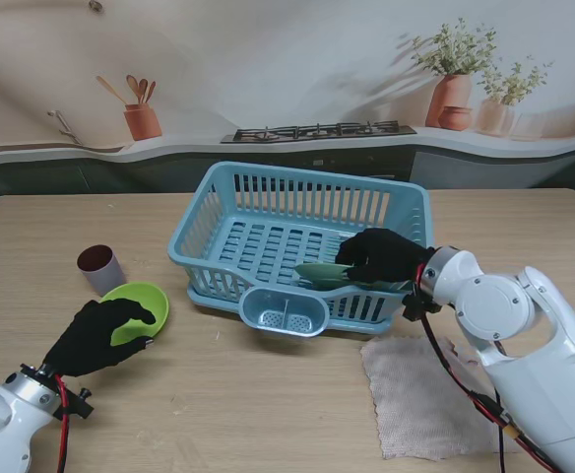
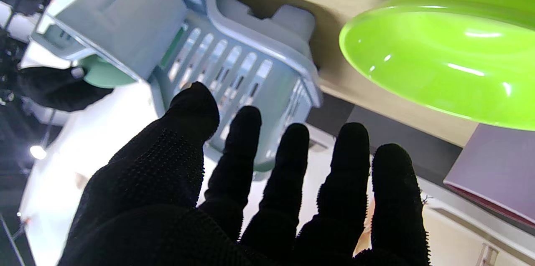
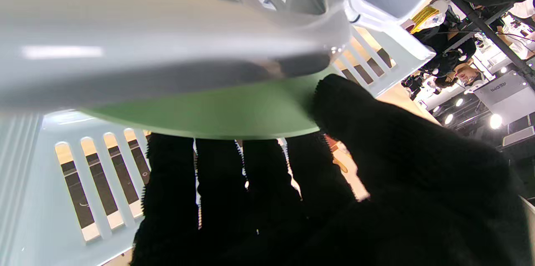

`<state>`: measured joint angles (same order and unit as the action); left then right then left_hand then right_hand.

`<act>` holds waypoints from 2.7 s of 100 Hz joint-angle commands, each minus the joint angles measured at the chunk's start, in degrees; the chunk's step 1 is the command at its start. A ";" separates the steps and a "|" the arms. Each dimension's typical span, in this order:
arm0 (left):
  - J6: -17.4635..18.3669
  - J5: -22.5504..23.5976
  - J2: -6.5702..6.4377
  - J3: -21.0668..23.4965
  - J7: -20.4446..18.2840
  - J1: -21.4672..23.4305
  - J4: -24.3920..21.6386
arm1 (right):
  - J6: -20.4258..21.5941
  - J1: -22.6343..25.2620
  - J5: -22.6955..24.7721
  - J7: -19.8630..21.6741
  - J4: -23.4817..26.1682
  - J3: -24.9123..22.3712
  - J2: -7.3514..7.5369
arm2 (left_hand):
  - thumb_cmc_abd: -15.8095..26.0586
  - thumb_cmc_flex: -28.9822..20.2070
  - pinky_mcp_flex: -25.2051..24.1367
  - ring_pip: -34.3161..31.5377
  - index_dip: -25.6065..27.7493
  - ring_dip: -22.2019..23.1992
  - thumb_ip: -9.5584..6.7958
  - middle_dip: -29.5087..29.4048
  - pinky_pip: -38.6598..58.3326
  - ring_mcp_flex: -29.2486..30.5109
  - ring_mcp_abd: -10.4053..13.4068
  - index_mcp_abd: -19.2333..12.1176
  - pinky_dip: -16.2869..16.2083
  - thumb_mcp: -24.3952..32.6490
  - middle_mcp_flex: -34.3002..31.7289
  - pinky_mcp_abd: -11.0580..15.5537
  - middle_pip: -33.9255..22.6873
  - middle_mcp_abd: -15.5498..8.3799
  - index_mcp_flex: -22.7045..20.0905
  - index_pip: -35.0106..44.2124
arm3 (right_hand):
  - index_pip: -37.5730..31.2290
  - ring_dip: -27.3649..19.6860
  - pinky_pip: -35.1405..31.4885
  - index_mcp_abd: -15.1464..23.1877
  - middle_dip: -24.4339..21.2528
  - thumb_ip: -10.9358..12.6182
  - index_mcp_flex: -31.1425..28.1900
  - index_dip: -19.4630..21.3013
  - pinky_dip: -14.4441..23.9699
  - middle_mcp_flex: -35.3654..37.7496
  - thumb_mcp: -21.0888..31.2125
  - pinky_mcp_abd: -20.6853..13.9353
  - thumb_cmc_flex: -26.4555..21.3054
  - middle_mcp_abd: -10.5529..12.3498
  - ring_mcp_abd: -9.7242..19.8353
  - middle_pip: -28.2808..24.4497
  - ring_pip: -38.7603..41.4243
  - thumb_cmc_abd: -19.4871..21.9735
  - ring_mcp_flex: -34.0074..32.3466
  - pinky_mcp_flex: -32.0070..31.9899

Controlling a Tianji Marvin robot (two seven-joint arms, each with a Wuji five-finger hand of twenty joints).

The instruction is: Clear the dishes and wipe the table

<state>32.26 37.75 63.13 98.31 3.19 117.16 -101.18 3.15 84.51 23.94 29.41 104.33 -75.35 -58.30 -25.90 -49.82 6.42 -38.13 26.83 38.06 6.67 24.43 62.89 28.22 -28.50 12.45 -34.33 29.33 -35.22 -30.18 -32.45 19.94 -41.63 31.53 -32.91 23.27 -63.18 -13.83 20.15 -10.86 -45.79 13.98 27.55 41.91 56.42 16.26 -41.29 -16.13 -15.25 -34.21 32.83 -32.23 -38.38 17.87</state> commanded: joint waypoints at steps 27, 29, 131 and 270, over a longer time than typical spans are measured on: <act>-0.20 -0.12 0.00 -0.13 -0.85 -0.06 -0.05 | 2.29 1.60 -0.31 0.85 1.28 -1.74 0.29 | 1.58 -2.55 -0.82 0.45 -0.15 -0.19 0.09 -1.19 -1.40 -0.74 1.06 -1.37 1.01 -0.71 0.65 0.91 0.45 -1.90 0.46 -0.35 | 7.53 -0.39 2.00 1.26 -0.41 5.15 -1.44 8.15 1.44 -1.87 1.52 -1.68 6.83 1.38 1.27 0.96 -1.22 -1.43 1.38 -1.73; -0.22 -0.13 0.00 -0.13 -0.86 -0.05 -0.07 | 2.42 1.71 -0.35 0.84 1.35 -1.88 0.30 | 1.63 -2.52 -0.83 0.45 -0.16 -0.19 0.09 -1.19 -1.40 -0.76 1.04 -1.34 1.01 -0.73 0.66 0.91 0.45 -1.85 0.46 -0.36 | 7.58 -0.38 2.04 1.26 -0.42 5.16 -1.37 8.19 1.44 -1.92 1.47 -1.67 7.08 1.41 1.30 0.98 -1.20 -1.53 1.33 -1.77; 0.72 0.53 0.20 0.39 0.36 0.33 0.07 | 15.82 8.73 1.49 -7.71 2.16 -11.70 -0.72 | 1.57 -2.67 -0.82 0.46 -0.13 -0.19 0.08 -1.19 -1.42 -0.75 1.14 -1.41 1.02 -0.81 0.58 0.94 0.45 -1.93 0.42 -0.31 | 7.22 -0.47 2.46 3.66 0.46 5.25 2.13 11.02 2.11 -4.51 0.77 -5.10 8.65 3.83 4.08 -0.30 -1.10 0.30 4.44 -3.05; 1.21 1.27 0.25 0.69 0.95 0.54 0.20 | 25.98 15.02 19.43 -37.51 -12.60 -21.88 -4.68 | 1.61 -2.88 -0.82 0.41 -0.15 -0.19 0.02 -1.19 -1.42 -0.71 1.07 -1.37 1.02 -1.08 0.55 1.00 0.43 -1.88 0.35 -0.33 | -17.06 -0.17 -0.94 4.89 1.01 1.01 12.81 -6.07 1.17 -8.06 -18.48 -8.21 -6.65 5.05 5.74 -6.44 4.08 16.82 7.45 -4.01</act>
<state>33.19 39.00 63.25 98.94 4.82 117.46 -100.89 29.62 99.00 42.63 -8.16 92.72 -97.52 -62.61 -25.90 -49.84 6.41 -38.13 26.83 38.06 6.67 24.43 62.88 28.22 -28.50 12.44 -34.23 29.33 -35.22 -30.18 -32.45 19.92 -41.63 31.53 -49.46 22.68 -63.36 -9.54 20.90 -9.07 -35.23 8.40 29.05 35.71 39.18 10.32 -45.80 -11.68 -10.87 -40.02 36.30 -18.18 -32.42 14.84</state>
